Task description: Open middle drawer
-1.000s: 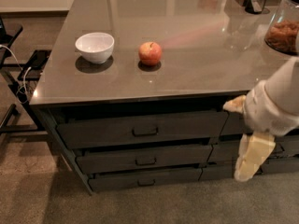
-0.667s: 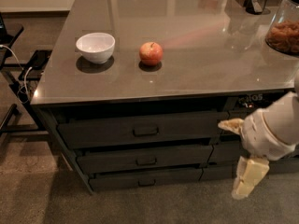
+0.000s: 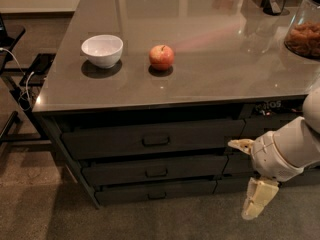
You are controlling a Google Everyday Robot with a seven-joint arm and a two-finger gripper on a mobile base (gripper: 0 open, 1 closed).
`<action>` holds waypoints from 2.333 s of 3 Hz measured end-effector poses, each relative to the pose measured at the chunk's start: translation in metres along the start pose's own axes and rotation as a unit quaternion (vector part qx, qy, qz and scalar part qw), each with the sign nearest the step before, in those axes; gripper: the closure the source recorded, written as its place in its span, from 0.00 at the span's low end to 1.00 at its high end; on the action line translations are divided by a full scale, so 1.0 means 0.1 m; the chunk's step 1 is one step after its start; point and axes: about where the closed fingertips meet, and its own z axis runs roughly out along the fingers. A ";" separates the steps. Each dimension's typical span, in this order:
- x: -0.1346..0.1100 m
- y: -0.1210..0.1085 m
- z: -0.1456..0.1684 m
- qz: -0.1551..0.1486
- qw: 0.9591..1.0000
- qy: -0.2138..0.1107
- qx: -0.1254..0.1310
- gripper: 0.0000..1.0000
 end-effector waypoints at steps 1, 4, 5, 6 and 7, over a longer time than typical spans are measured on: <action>-0.04 -0.03 0.18 0.001 1.000 -0.014 -0.003 0.00; 0.24 -0.47 1.30 -0.002 0.995 -0.053 0.085 0.00; 0.37 -0.63 1.56 0.004 0.992 -0.031 0.122 0.00; 0.47 -0.81 1.74 0.033 0.989 -0.011 0.140 0.00; 0.47 -0.81 1.74 0.033 0.989 -0.011 0.140 0.00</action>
Offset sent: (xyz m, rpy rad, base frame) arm 0.0492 0.0272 -0.0905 0.1258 -0.0819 -0.0734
